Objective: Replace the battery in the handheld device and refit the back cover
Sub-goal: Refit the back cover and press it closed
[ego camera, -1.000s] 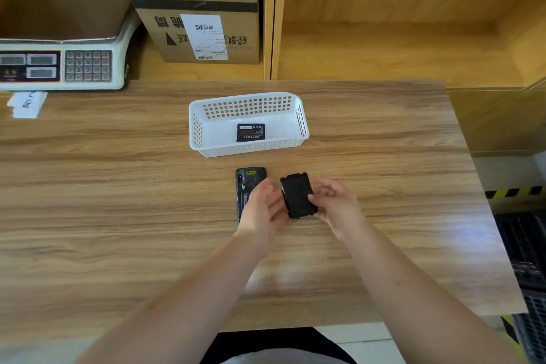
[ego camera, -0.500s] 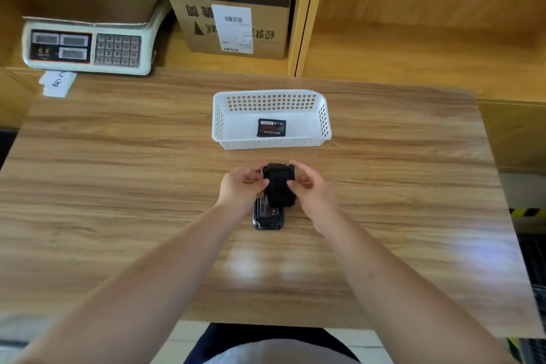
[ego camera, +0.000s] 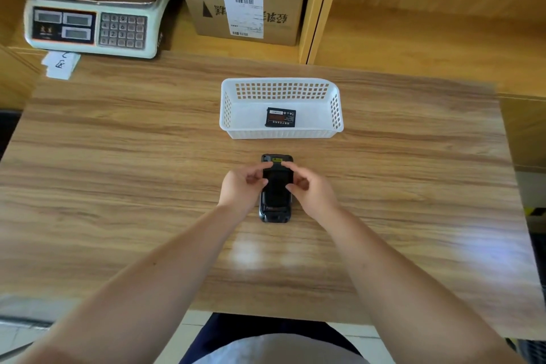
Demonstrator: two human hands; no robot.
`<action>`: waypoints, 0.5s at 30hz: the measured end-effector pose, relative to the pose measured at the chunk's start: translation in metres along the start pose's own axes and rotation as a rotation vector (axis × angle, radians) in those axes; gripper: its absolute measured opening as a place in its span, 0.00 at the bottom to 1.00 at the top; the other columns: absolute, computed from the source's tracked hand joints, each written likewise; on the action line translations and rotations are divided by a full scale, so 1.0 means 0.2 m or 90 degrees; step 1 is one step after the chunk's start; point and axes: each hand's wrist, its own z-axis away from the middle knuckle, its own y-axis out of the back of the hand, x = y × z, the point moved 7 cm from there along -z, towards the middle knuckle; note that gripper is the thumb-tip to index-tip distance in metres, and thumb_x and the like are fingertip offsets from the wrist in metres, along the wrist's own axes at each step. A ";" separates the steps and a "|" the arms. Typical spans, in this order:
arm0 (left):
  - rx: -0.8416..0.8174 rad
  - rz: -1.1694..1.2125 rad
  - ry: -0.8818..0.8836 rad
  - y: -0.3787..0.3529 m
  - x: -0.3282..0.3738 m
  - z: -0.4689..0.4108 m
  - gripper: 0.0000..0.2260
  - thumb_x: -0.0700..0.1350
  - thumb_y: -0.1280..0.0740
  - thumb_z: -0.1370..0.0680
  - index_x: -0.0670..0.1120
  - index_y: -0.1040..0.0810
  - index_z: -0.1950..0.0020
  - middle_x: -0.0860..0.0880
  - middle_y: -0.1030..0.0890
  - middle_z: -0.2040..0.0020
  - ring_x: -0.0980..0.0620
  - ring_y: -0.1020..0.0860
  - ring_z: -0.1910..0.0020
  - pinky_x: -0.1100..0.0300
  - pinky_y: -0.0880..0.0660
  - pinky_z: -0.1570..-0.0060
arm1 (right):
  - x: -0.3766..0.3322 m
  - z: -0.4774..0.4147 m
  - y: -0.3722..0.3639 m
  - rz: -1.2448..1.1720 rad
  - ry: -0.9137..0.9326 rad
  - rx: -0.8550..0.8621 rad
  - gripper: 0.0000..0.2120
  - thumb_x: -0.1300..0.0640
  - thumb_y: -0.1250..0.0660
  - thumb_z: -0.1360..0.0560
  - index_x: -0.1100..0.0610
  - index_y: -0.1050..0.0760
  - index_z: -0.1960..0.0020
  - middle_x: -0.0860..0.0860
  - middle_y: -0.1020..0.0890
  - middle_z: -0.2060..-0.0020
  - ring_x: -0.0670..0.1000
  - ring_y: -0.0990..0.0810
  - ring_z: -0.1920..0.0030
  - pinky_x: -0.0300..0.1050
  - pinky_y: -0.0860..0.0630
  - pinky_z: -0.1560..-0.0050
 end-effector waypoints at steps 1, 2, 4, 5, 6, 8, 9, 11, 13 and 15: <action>0.001 -0.007 -0.004 0.00 0.00 0.00 0.17 0.35 0.32 0.24 0.55 0.18 0.42 0.51 0.21 0.57 0.55 0.23 0.60 0.70 0.26 0.57 | 0.00 0.00 0.00 0.001 -0.002 -0.005 0.24 0.62 0.33 0.25 0.40 0.28 0.35 0.49 0.24 0.59 0.44 0.28 0.62 0.31 0.29 0.58; 0.002 -0.016 -0.008 0.00 -0.01 0.01 0.17 0.36 0.32 0.25 0.55 0.18 0.43 0.51 0.21 0.57 0.55 0.23 0.59 0.69 0.26 0.57 | 0.01 0.00 0.00 0.005 -0.004 -0.010 0.24 0.62 0.33 0.25 0.40 0.28 0.35 0.48 0.24 0.59 0.44 0.28 0.63 0.32 0.29 0.58; 0.006 -0.026 -0.013 0.00 -0.02 0.01 0.17 0.36 0.32 0.25 0.55 0.18 0.43 0.52 0.20 0.58 0.54 0.23 0.59 0.68 0.26 0.56 | 0.01 0.01 -0.01 0.011 -0.010 -0.017 0.24 0.62 0.32 0.25 0.40 0.28 0.35 0.48 0.24 0.60 0.45 0.27 0.62 0.35 0.27 0.57; 0.008 -0.027 -0.015 0.00 -0.02 0.02 0.17 0.35 0.32 0.25 0.55 0.18 0.43 0.52 0.20 0.58 0.54 0.23 0.59 0.68 0.26 0.55 | 0.01 0.01 -0.02 0.011 -0.010 -0.018 0.24 0.62 0.32 0.26 0.41 0.27 0.35 0.48 0.24 0.60 0.45 0.27 0.62 0.37 0.27 0.56; 0.011 -0.029 -0.014 0.00 -0.03 0.02 0.17 0.35 0.32 0.25 0.54 0.18 0.43 0.51 0.20 0.57 0.54 0.22 0.59 0.68 0.26 0.55 | 0.02 0.02 -0.02 0.011 -0.010 -0.019 0.24 0.62 0.32 0.26 0.41 0.27 0.35 0.48 0.24 0.60 0.46 0.27 0.62 0.37 0.27 0.56; 0.016 -0.035 -0.014 -0.01 -0.04 0.03 0.17 0.35 0.32 0.25 0.54 0.18 0.43 0.50 0.20 0.56 0.52 0.21 0.57 0.66 0.25 0.53 | 0.02 0.03 -0.03 0.011 -0.004 -0.018 0.24 0.62 0.32 0.26 0.42 0.27 0.35 0.47 0.25 0.60 0.45 0.28 0.62 0.36 0.27 0.56; 0.017 -0.041 -0.016 -0.01 -0.04 0.04 0.17 0.35 0.32 0.25 0.54 0.18 0.43 0.49 0.19 0.55 0.51 0.21 0.56 0.64 0.24 0.52 | 0.02 0.04 -0.04 0.013 0.003 -0.014 0.24 0.62 0.32 0.26 0.42 0.27 0.35 0.47 0.25 0.61 0.45 0.28 0.63 0.37 0.27 0.56; 0.019 -0.049 -0.020 -0.02 -0.05 0.05 0.17 0.36 0.32 0.24 0.55 0.18 0.43 0.49 0.19 0.54 0.51 0.21 0.54 0.64 0.24 0.53 | 0.03 0.06 -0.04 0.022 0.014 -0.004 0.24 0.62 0.32 0.26 0.43 0.28 0.34 0.47 0.26 0.62 0.45 0.28 0.63 0.39 0.26 0.55; 0.021 -0.050 -0.023 -0.02 -0.05 0.05 0.17 0.36 0.33 0.24 0.56 0.19 0.43 0.49 0.19 0.54 0.52 0.21 0.54 0.66 0.25 0.54 | 0.03 0.06 -0.05 0.025 0.015 0.002 0.24 0.62 0.32 0.25 0.43 0.29 0.33 0.46 0.27 0.63 0.45 0.29 0.64 0.39 0.25 0.56; 0.020 -0.054 -0.023 -0.02 -0.06 0.05 0.17 0.36 0.33 0.24 0.56 0.19 0.42 0.49 0.19 0.53 0.51 0.21 0.54 0.67 0.26 0.55 | 0.03 0.06 -0.05 0.025 0.008 0.000 0.24 0.62 0.33 0.25 0.43 0.29 0.33 0.46 0.27 0.63 0.45 0.29 0.64 0.39 0.25 0.56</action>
